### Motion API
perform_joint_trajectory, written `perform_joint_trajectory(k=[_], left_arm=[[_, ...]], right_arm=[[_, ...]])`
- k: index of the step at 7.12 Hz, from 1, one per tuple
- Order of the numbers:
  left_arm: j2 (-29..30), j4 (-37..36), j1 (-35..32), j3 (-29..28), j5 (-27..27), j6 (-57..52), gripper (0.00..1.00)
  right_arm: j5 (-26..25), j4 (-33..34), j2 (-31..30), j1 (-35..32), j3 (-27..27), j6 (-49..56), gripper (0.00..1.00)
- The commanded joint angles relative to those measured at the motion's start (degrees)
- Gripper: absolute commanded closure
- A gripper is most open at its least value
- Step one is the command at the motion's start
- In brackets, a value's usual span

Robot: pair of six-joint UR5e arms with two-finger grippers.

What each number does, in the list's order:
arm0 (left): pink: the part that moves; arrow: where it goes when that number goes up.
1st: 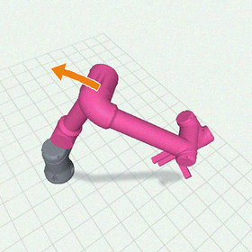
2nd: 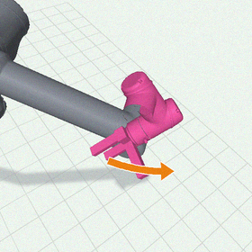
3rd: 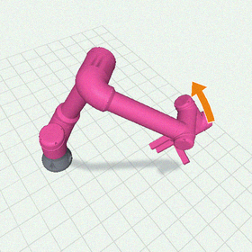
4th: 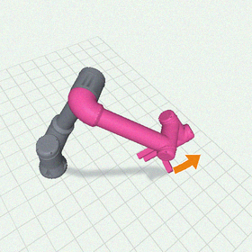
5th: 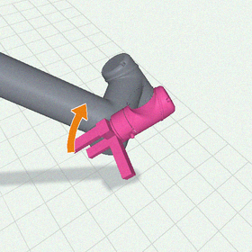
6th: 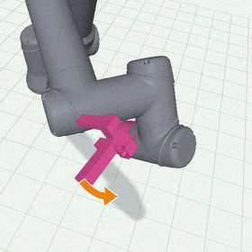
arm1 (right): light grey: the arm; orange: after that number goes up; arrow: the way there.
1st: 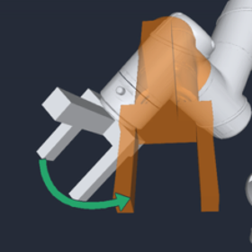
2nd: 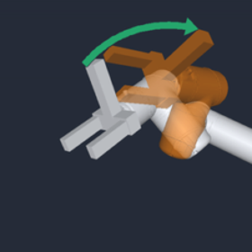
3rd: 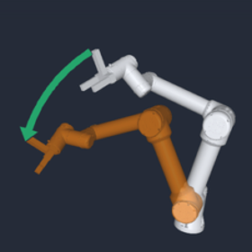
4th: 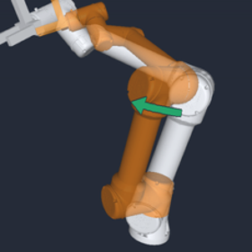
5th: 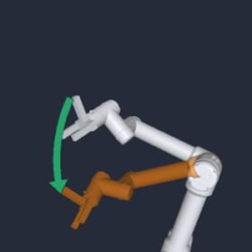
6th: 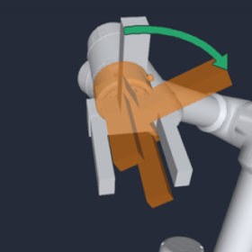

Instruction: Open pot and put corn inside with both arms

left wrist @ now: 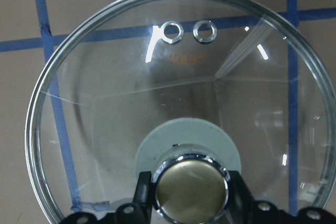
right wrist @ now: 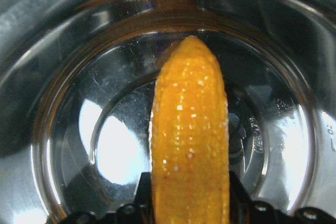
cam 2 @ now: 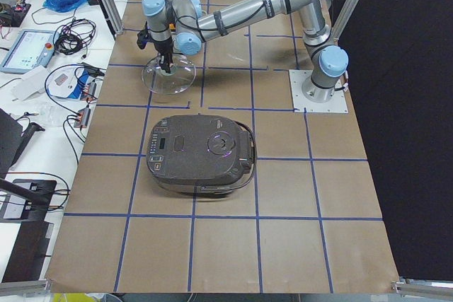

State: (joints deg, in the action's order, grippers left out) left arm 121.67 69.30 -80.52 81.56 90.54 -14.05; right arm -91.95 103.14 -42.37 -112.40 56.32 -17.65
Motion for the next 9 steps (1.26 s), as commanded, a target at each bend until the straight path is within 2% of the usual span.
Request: perform_joint_trajectory(k=[1, 3, 4, 5, 7, 8, 9], left_arm=[[1.37, -0.22, 0.01, 1.23, -0.01, 0.25, 0.99], [1.73, -3.63, 0.01, 2.89, 0.08, -0.36, 0.99], [1.73, -3.91, 0.01, 2.99, 0.08, -0.36, 0.96], [2.07, -3.91, 0.01, 3.07, 0.17, 0.07, 0.01], [3.04, -6.62, 0.01, 2.29, 0.17, 0.78, 0.00], [1.04, -4.55, -0.25, 1.33, 0.34, 2.17, 0.00], [-3.94, 1.48, -0.69, 1.14, 0.60, 2.71, 0.00]], right_arm=[[0.02, -0.66, -3.39, 0.16, 1.16, 0.69, 0.00], [-0.59, -5.82, -14.26, 1.04, 4.57, 0.08, 0.00], [-0.77, -8.37, -19.54, 2.52, 7.98, -0.01, 0.00], [-0.69, -10.57, -25.42, 5.75, 12.63, 0.68, 0.00], [0.10, -11.56, -36.42, 12.79, 24.65, 4.80, 0.03], [0.28, -10.34, -40.90, 14.73, 30.90, 4.91, 0.04], [1.24, -10.51, -41.99, 16.40, 31.39, 4.91, 0.04]])
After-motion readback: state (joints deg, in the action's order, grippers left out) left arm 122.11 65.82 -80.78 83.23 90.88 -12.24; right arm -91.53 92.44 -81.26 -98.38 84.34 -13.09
